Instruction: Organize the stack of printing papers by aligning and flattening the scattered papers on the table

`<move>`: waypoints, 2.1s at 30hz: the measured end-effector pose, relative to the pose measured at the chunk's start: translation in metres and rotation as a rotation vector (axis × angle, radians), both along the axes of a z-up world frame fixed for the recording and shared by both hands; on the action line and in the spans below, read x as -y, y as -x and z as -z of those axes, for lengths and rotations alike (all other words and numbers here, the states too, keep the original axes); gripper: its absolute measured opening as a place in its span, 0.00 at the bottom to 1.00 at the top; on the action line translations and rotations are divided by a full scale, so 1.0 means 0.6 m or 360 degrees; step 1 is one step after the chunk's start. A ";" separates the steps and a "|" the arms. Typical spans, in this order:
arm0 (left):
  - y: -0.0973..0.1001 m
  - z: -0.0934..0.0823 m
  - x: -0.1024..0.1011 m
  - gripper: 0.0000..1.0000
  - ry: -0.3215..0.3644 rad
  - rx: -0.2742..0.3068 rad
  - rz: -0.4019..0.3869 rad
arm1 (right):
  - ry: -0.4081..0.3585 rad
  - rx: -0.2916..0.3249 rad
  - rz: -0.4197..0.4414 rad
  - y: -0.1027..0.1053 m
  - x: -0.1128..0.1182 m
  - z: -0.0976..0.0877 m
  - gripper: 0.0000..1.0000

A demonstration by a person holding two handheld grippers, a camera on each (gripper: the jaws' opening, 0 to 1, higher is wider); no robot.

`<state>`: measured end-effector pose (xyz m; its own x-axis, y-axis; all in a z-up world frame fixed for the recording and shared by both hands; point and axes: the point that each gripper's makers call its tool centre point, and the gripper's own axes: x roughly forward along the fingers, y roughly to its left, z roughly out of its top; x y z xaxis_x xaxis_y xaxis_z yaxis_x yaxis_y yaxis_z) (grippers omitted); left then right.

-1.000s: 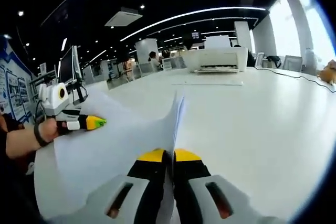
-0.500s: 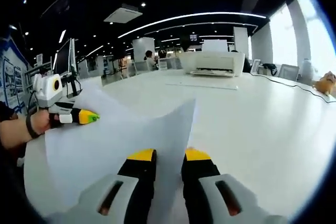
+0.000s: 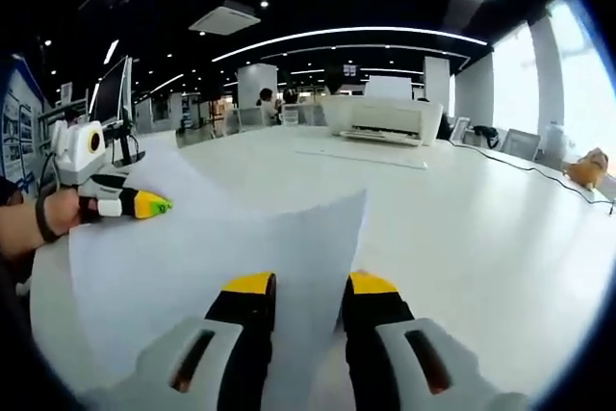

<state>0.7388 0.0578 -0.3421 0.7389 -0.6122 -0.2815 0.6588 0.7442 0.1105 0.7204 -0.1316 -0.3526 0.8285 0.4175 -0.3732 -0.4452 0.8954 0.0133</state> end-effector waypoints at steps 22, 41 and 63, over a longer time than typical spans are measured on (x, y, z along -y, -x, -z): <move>-0.023 -0.011 -0.038 0.65 0.0008 0.0044 -0.0220 | 0.0060 0.0051 0.0041 -0.003 0.005 -0.004 0.30; -0.026 -0.050 -0.062 0.97 0.0084 0.0244 -0.0299 | -0.0092 0.0158 0.0073 -0.006 0.017 -0.034 0.68; 0.061 -0.075 -0.111 0.97 0.0265 0.0235 -0.0312 | -0.0396 0.0158 -0.0121 0.073 0.027 -0.067 0.90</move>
